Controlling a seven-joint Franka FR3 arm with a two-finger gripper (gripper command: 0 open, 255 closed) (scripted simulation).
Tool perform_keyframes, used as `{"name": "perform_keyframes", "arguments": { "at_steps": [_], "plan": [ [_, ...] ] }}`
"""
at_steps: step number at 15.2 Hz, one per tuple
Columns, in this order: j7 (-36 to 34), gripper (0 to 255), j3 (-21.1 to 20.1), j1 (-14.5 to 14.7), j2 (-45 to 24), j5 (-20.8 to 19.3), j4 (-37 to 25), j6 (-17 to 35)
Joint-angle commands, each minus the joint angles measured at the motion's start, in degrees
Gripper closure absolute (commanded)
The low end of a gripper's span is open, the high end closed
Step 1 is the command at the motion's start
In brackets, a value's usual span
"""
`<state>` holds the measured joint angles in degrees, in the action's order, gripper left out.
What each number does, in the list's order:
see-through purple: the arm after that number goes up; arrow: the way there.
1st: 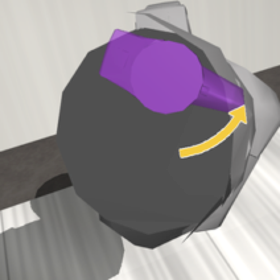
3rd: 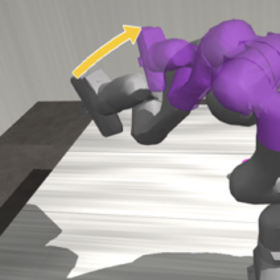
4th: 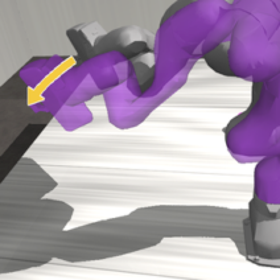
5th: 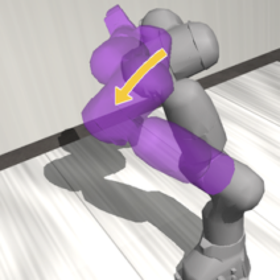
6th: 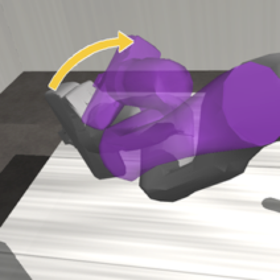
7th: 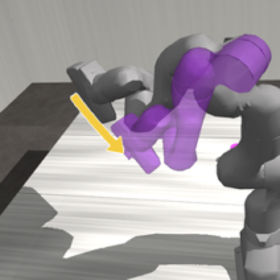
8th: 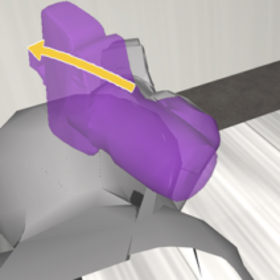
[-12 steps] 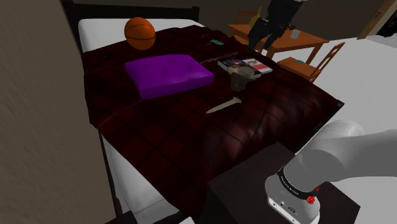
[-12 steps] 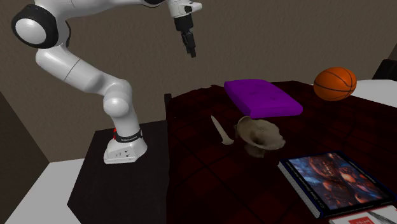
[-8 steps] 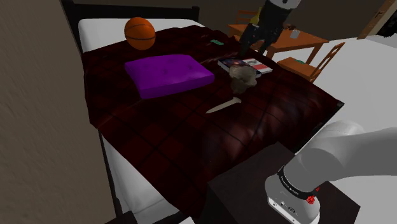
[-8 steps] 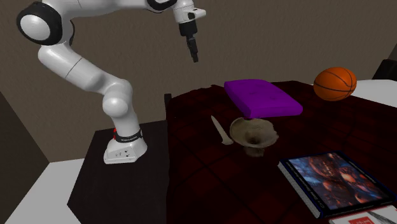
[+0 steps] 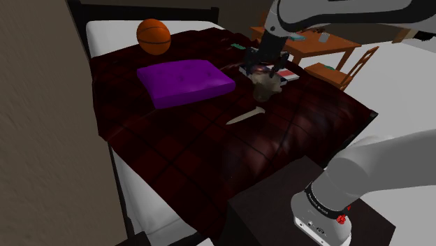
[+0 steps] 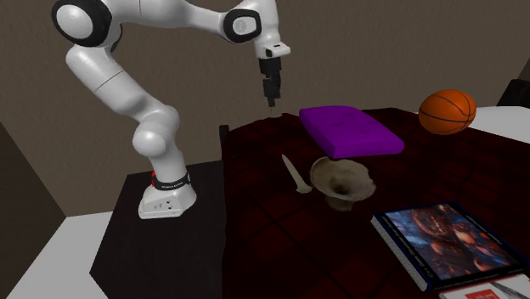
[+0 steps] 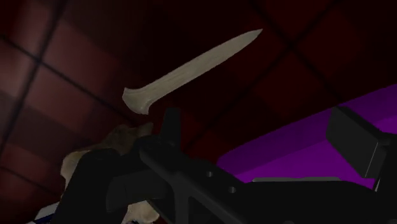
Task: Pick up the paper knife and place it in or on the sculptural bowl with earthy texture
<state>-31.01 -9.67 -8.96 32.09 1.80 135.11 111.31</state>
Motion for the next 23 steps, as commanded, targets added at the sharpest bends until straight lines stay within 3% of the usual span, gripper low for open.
{"name": "perform_keyframes", "arguments": {
  "at_steps": [1, 10, 18, 23],
  "plan": [
    [-5.81, 0, -1.22, -1.83, -2.97, 0.10, 1.19, 3.17],
    [-30.18, 0, -4.58, -9.13, -18.57, -1.13, 1.69, 14.28],
    [-50.90, 0, -3.84, -13.37, -32.75, -2.86, 1.13, 23.56],
    [-52.55, 0, -3.54, -13.43, -35.80, -3.77, 2.01, 27.20]
  ]
}}
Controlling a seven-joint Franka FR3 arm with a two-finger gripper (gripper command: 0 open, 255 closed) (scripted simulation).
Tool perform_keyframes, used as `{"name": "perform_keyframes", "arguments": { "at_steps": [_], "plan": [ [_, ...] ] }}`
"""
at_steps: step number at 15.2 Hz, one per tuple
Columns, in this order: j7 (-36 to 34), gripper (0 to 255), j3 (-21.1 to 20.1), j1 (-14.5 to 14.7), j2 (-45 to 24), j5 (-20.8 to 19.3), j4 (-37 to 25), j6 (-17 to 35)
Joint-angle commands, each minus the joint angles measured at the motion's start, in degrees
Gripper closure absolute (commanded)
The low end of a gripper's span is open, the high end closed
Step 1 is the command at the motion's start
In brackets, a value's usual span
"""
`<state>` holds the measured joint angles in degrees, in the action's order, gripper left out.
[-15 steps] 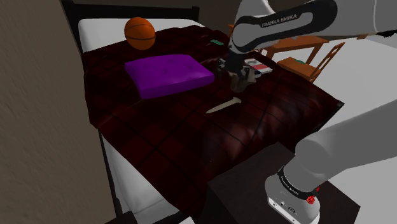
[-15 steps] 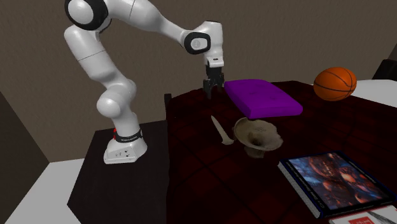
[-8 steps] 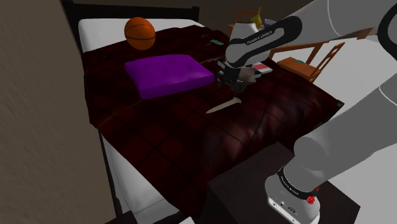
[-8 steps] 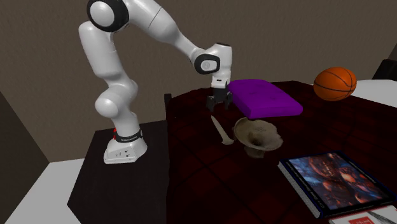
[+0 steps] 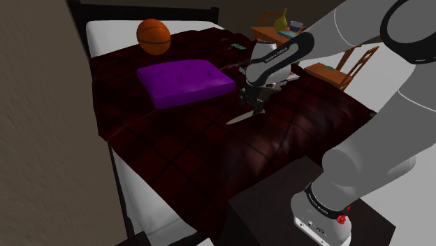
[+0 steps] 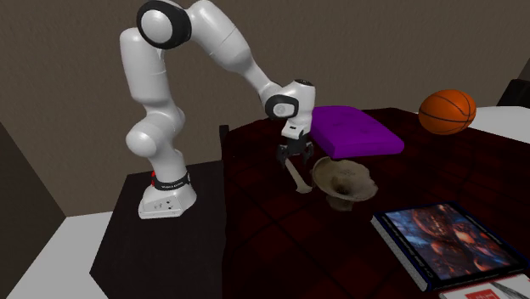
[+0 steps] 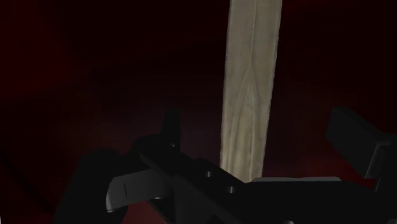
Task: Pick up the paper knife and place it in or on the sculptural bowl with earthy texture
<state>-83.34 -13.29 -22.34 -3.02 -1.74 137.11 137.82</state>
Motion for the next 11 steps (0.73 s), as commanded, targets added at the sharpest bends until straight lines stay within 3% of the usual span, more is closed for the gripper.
{"name": "perform_keyframes", "arguments": {
  "at_steps": [1, 3, 11],
  "plan": [
    [-0.40, 0, 0.11, -0.04, -1.30, -0.48, 0.20, 1.48],
    [-0.88, 0, 0.23, 0.00, -2.92, -1.15, 0.64, 3.49],
    [-0.87, 0, 0.24, 0.01, -2.91, -1.15, 0.64, 3.48]
  ]
}}
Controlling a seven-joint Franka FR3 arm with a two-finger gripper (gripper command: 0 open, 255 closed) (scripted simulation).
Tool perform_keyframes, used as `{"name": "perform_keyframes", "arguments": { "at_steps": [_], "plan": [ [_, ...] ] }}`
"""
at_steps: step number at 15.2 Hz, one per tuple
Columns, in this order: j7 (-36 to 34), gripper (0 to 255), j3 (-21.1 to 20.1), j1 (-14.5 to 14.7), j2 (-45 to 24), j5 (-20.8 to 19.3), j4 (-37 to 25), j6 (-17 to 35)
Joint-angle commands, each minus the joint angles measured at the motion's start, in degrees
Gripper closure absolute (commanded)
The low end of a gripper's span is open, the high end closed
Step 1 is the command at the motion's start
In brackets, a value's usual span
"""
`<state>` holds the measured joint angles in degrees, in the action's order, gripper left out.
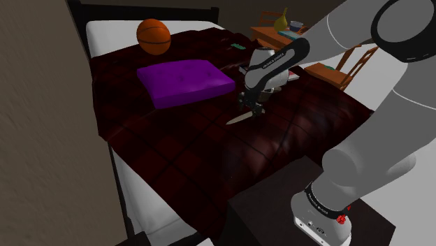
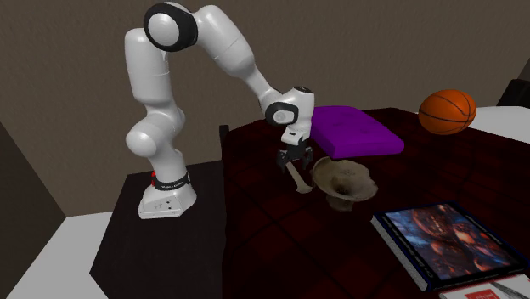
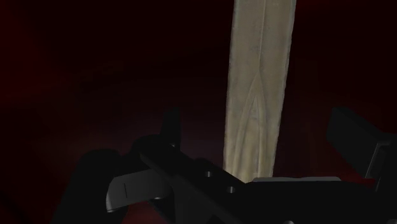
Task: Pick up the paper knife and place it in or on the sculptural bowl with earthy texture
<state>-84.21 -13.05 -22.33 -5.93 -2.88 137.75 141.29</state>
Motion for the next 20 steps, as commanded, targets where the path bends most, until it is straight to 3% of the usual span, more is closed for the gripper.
{"name": "perform_keyframes", "arguments": {
  "at_steps": [1, 10, 20],
  "plan": [
    [0.00, 255, 0.00, 0.00, 0.00, 0.00, 0.00, 0.00],
    [-0.01, 255, -0.01, -0.01, -0.01, -0.01, 0.00, 0.01],
    [1.71, 255, -0.27, -0.13, 6.16, 2.32, -1.81, -7.78]
  ]
}}
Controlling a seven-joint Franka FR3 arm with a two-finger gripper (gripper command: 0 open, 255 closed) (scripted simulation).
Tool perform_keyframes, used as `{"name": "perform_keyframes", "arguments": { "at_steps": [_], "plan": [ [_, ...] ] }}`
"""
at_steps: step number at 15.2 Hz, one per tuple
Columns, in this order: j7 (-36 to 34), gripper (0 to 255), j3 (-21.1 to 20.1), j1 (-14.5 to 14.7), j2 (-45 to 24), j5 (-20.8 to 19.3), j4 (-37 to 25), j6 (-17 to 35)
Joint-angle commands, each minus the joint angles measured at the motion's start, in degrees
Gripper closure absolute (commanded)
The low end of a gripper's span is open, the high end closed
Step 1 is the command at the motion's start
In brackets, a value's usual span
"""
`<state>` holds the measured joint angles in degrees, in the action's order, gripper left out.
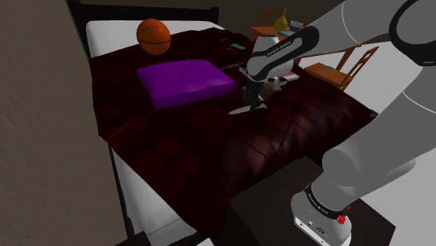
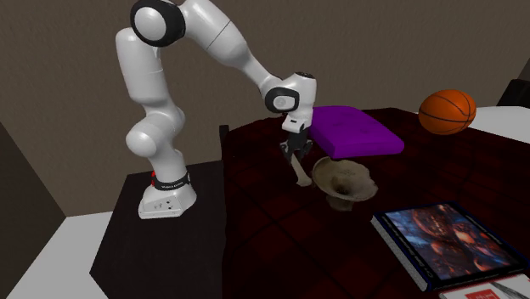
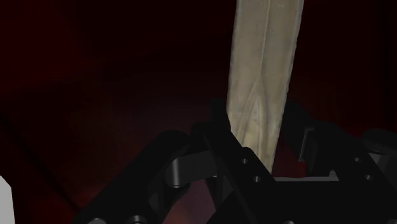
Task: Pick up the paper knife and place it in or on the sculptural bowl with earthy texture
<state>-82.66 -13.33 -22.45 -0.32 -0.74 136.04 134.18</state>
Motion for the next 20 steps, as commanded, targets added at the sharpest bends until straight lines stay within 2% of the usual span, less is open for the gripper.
{"name": "perform_keyframes", "arguments": {
  "at_steps": [1, 20],
  "plan": [
    [0.30, 255, 0.01, -0.02, 1.11, 0.36, -0.35, -1.45],
    [1.97, 255, 0.47, 0.01, 9.12, 2.40, -7.54, -16.46]
  ]
}}
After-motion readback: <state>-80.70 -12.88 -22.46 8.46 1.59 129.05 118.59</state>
